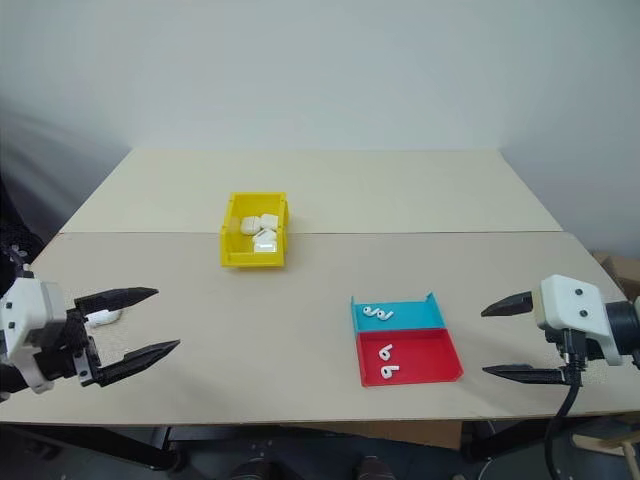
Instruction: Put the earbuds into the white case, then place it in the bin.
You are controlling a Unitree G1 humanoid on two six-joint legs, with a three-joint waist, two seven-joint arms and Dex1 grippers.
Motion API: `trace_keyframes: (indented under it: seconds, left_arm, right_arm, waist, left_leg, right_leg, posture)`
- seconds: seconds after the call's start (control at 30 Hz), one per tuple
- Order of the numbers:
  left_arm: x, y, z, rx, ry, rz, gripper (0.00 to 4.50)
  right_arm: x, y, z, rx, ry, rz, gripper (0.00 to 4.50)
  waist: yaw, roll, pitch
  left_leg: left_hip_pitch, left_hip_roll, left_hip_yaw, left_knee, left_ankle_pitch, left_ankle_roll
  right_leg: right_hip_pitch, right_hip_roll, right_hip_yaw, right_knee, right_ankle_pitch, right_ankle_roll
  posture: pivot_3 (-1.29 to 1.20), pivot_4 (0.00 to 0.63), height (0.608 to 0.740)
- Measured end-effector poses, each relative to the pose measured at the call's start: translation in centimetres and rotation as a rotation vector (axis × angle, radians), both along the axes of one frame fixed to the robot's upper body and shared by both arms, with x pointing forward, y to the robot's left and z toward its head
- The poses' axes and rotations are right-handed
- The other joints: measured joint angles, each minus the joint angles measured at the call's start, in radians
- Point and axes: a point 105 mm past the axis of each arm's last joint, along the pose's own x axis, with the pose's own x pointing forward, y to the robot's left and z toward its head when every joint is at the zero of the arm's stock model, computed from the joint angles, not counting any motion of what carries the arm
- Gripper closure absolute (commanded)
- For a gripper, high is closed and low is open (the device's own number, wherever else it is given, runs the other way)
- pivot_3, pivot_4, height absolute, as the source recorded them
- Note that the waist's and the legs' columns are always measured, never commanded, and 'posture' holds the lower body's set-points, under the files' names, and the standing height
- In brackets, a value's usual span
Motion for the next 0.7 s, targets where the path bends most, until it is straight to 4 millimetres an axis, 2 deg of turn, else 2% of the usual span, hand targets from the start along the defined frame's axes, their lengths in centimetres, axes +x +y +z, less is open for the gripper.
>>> trace_keyframes:
  seconds: [0.4, 0.7]
  left_arm:
    - [0.6, 0.3, -0.3, 0.031, -0.018, 0.058, 0.00]
    - [0.6, 0.2, -1.6, 0.172, -0.005, 0.164, 0.00]
  right_arm:
    - [0.1, -0.1, 0.0, -0.001, -0.012, 0.002, 0.06]
    - [0.6, -0.2, 0.4, 0.007, -0.032, -0.005, 0.06]
  waist:
    - [0.000, 0.000, 0.000]
    - [0.000, 0.000, 0.000]
  left_leg:
    - [0.000, 0.000, 0.000, 0.000, 0.000, 0.000]
    - [0.000, 0.000, 0.000, 0.000, 0.000, 0.000]
  right_leg:
    - [0.000, 0.000, 0.000, 0.000, 0.000, 0.000]
    - [0.000, 0.000, 0.000, 0.000, 0.000, 0.000]
  posture:
    - [0.00, 0.150, 0.740]
    - [0.00, 0.150, 0.740]
